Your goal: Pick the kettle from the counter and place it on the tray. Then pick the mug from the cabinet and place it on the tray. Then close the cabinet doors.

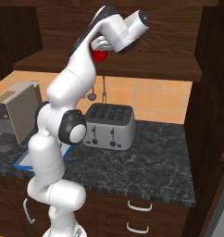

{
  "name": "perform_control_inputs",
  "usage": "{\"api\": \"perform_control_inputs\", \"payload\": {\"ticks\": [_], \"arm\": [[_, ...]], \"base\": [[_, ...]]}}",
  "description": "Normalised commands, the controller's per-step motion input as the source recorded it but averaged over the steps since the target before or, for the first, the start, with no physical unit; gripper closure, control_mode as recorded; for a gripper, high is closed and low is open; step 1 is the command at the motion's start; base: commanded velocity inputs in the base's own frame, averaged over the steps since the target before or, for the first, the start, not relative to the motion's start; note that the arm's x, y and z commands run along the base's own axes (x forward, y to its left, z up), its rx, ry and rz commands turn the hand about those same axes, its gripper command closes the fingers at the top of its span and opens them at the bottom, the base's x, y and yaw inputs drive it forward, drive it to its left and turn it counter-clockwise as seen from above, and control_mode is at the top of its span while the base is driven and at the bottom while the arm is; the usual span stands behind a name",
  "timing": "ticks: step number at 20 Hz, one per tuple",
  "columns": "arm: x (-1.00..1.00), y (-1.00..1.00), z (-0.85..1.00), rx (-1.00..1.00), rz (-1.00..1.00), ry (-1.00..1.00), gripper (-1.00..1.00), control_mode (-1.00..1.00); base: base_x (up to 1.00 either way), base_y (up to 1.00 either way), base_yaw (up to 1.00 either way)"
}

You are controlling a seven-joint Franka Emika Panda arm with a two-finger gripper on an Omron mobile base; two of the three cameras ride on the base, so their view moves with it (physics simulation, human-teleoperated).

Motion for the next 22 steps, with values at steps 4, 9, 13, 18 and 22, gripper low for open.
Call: {"api": "perform_control_inputs", "payload": {"ticks": [4,9,13,18,22], "arm": [[-1.00,-0.03,0.00,0.07,0.01,-0.28,1.00,-1.00],[-1.00,0.17,-0.19,0.07,0.01,-0.37,1.00,-1.00],[-1.00,0.60,-0.31,0.00,0.17,-0.15,1.00,-1.00],[-1.00,0.69,-0.15,0.00,0.29,0.00,1.00,-1.00],[-1.00,0.44,-0.23,-0.04,0.33,0.09,1.00,-1.00]], "base": [[0.00,0.00,0.00],[0.00,0.00,0.00],[0.00,0.00,0.00],[0.00,0.00,0.00],[0.00,0.00,0.00]]}}
